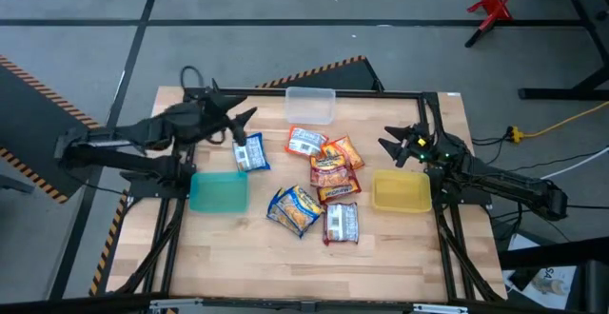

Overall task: Sort Maruchan noodles
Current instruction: Put the top left blue noodle pack into the green bin

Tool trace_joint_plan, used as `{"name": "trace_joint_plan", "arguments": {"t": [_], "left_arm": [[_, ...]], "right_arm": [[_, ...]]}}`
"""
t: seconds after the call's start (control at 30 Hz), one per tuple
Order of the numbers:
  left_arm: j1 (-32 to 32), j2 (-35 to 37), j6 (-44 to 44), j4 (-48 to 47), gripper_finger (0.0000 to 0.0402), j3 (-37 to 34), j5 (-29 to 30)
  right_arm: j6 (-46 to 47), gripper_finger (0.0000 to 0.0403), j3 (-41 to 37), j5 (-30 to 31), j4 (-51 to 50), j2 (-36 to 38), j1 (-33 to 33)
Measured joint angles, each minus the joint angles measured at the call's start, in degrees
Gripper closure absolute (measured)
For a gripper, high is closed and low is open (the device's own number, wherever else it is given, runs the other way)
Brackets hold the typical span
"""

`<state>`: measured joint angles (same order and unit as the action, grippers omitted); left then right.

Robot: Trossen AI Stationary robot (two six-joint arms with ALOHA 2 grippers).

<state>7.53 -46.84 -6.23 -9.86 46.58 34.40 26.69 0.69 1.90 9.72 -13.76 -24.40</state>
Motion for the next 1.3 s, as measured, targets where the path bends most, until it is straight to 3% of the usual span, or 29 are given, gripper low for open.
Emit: {"name": "trace_joint_plan", "arguments": {"t": [0.17,0.3,0.47,0.6,0.9,1.1,1.3], "left_arm": [[0.0,-4.8,-0.1,-3.7,0.0191,3.2,5.1],[0.0,-5.4,-1.4,-4.5,0.0191,3.3,5.5],[2.0,-5.4,-5.0,-14.8,0.0191,3.3,4.1],[8.3,-5.4,-5.7,-21.5,0.0191,3.3,-4.0],[28.4,-8.0,0.2,-24.7,0.0191,3.3,-25.2],[35.8,-12.3,-2.6,-29.9,0.0191,3.3,-31.5],[37.1,-18.9,-5.8,-30.8,0.0191,3.3,-34.7]], "right_arm": [[0.0,0.0063,0.0,-1.5,-3.4,0.0,0.0],[0.0,0.0063,0.0,-1.5,-5.4,0.0,0.0],[-0.1,0.0063,0.0,-1.5,-5.7,0.0,0.0],[-0.1,0.0063,0.0,-1.5,-5.7,0.0,0.0],[0.0,0.0063,0.0,-1.5,-5.7,0.0,0.0],[0.0,0.0063,0.0,-1.5,-5.7,0.0,0.0],[0.0,0.0063,0.0,-1.5,-6.1,0.0,0.0]]}}
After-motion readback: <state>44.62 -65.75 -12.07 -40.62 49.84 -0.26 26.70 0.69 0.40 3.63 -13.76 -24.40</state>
